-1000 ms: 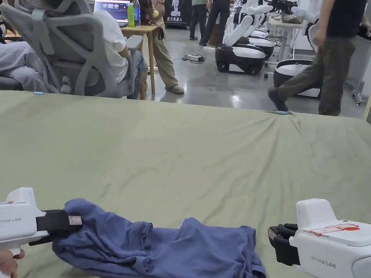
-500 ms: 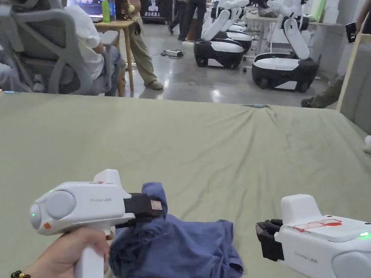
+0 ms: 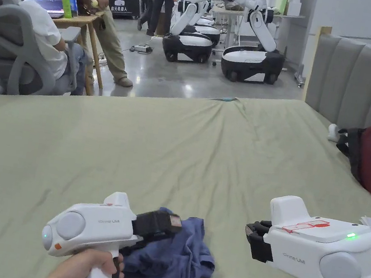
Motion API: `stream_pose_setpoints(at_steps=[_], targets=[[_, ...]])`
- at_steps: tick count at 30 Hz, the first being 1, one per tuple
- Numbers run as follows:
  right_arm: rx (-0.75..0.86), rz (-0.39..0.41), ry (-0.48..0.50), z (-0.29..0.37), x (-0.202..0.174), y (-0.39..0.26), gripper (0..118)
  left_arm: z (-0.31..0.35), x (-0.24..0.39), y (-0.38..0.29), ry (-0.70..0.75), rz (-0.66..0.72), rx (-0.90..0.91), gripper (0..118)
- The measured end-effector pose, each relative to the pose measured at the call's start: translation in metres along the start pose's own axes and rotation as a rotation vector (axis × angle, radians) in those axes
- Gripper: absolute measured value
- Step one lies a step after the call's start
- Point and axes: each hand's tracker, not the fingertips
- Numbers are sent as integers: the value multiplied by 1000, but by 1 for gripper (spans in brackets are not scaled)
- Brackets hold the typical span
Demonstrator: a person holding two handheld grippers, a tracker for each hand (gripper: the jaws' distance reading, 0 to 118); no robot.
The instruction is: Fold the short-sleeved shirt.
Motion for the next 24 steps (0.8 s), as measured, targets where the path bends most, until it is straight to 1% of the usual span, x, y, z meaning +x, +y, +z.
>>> stream_pose_setpoints(at_steps=[1, 2, 3, 4, 6, 7, 8, 9, 10, 11, 13, 15, 18, 21, 24], targets=[[-1, -1, 0, -1, -1, 0, 0, 11, 2, -1, -42, -22, 47, 115], [-1, -3, 4, -2, -2, 0, 0, 26, 6, -3, -55, -59, 110, 115], [-2, -5, 11, -9, -1, -3, 0, 35, 6, -3, -27, -70, 118, 113], [-3, -8, 19, -14, -1, -4, 0, 42, 3, -2, -11, -73, 121, 118], [-5, -9, 26, -17, -4, -4, 0, 60, -17, 5, 34, -62, 128, 118], [-4, -5, 29, -14, -9, -2, 0, 66, -29, 8, 51, -54, 106, 108], [-4, -3, 32, -13, -11, -2, 0, 68, -37, 9, 91, -60, 86, 89], [-6, -1, 37, -14, -13, -1, 0, 69, -44, 7, 128, -78, 94, 42], [-7, 0, 44, -16, -14, -1, 0, 66, -43, 17, 177, -103, 99, 0], [-8, 1, 48, -15, -17, -1, 0, 61, -45, 18, 215, -115, 98, 1], [-11, 4, 50, -16, -19, 0, 0, 49, -47, 19, 179, -113, 59, 0], [-11, 3, 48, -15, -18, 0, 0, 39, -37, 6, 112, -106, 11, 0], [-12, -3, 51, -13, -14, -1, 0, 4, -17, -4, 87, -180, -39, 0], [-14, -10, 32, -5, -9, -3, 0, -42, 1, -14, 34, -200, -125, 0], [-9, -36, 17, 2, 2, -8, 0, -85, 16, -27, 117, -213, -165, 0]])
